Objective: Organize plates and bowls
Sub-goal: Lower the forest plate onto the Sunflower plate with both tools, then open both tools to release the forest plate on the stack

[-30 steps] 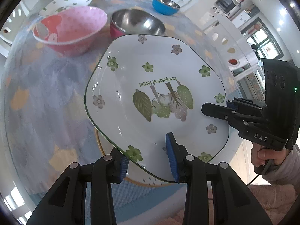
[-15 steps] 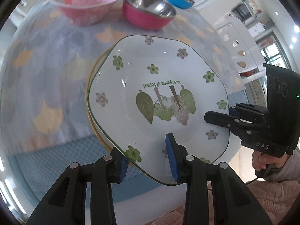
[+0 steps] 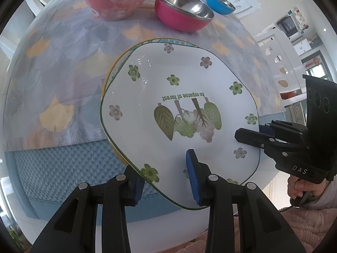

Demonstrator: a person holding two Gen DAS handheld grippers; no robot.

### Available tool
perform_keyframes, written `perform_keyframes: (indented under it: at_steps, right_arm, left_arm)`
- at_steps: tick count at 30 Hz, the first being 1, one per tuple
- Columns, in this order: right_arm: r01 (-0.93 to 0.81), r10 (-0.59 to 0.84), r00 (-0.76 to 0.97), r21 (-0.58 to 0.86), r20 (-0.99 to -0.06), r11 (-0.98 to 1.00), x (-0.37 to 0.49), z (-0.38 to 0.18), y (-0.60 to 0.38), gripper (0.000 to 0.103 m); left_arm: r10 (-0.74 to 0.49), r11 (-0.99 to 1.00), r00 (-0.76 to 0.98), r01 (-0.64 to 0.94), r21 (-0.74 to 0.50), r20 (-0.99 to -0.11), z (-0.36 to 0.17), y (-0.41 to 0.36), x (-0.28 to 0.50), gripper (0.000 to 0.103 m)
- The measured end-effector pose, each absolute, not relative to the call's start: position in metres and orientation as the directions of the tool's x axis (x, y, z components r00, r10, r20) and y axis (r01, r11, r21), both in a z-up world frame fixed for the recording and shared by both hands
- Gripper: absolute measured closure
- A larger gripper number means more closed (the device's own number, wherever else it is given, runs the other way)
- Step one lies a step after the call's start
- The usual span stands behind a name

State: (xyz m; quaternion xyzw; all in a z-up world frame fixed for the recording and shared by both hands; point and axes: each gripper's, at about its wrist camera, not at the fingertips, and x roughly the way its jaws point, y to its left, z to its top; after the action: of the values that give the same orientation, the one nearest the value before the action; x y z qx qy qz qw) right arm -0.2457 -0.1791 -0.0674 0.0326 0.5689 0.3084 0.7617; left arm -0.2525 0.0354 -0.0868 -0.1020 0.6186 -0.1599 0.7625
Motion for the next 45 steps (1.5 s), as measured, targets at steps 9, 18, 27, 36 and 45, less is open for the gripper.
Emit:
perform_keyframes:
  at_steps: [9,18,27,36,45]
  right_arm:
    - [-0.428,0.513,0.180,0.402,-0.840,0.809,-0.245,-0.064,-0.180,0.080]
    - [-0.393,0.489,0.163,0.399,-0.857,0.829,-0.241,-0.068,-0.180,0.080]
    - [-0.379,0.448,0.153,0.367,-0.881,0.850,-0.243,-0.063,-0.181,0.080]
    - [-0.379,0.413,0.145,0.335,-0.899,0.863,-0.246,-0.063,-0.177,0.080]
    - [-0.362,0.395,0.150,0.322,-0.906,0.875,-0.246,-0.063,-0.174,0.080]
  left_arm:
    - [-0.343,0.938,0.167,0.113,-0.328,-0.924,-0.088,0.027,-0.243,0.069]
    - [-0.335,0.937,0.108,0.145,-0.318,-0.936,-0.088,0.018,-0.239,0.067]
    - [-0.326,0.934,0.063,0.178,-0.310,-0.943,-0.085,0.018,-0.240,0.065]
    - [-0.316,0.927,0.034,0.225,-0.301,-0.948,-0.084,0.010,-0.240,0.064]
    - [-0.306,0.928,0.027,0.232,-0.292,-0.952,-0.079,0.015,-0.238,0.064]
